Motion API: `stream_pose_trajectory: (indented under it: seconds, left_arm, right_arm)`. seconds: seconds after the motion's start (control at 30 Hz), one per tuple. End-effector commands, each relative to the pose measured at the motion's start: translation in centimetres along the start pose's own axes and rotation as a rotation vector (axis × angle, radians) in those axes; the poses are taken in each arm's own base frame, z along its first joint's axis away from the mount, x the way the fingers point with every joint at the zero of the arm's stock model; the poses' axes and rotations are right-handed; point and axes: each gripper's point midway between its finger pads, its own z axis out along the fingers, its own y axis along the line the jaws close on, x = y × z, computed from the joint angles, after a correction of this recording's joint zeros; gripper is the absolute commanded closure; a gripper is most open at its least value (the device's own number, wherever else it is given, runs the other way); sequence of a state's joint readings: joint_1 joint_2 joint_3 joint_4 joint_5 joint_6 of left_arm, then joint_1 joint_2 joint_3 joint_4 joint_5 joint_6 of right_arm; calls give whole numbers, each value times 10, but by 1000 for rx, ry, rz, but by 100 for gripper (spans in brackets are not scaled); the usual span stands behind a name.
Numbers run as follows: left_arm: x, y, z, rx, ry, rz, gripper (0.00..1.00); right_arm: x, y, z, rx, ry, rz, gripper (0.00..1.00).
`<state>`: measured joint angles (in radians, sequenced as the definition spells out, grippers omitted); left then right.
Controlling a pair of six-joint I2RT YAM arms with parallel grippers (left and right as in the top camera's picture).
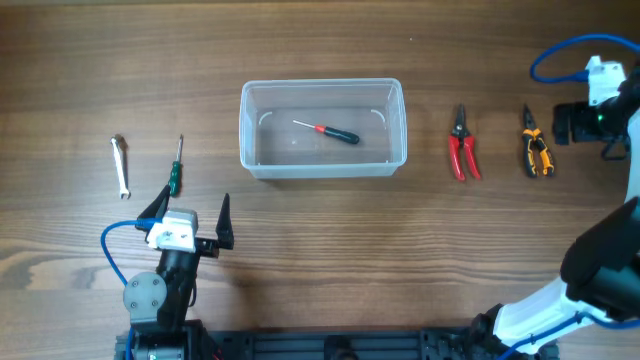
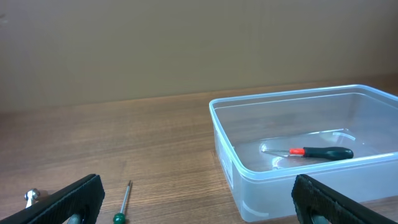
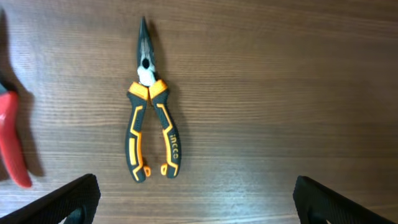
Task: Pack container
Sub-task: 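Move the right gripper over the orange-black needle-nose pliers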
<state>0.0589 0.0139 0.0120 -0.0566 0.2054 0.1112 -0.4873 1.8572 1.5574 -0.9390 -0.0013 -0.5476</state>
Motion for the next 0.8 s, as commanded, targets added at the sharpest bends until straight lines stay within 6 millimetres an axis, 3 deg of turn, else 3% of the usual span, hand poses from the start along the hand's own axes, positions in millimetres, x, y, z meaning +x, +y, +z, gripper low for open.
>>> stream_pose_trajectory:
  seconds: [0.0,0.17,0.23,0.5,0.77]
  left_arm:
    - [2,-1,0,1,0,13,0]
    - [2,-1,0,2,1,12,0]
    - [2,-1,0,2,1,12,0]
    - [2,-1,0,2,1,12,0]
    - [2,-1,0,2,1,12,0]
  right_arm:
    - [16,17,38,-96,86,-53,0]
    - [43,21,77,-152,207,14,0]
    - [48,18,81,-157,221,37,0]
    - [57,-2,81,-137,222,83,0]
    - [46,-8,85,-113,177,81,0]
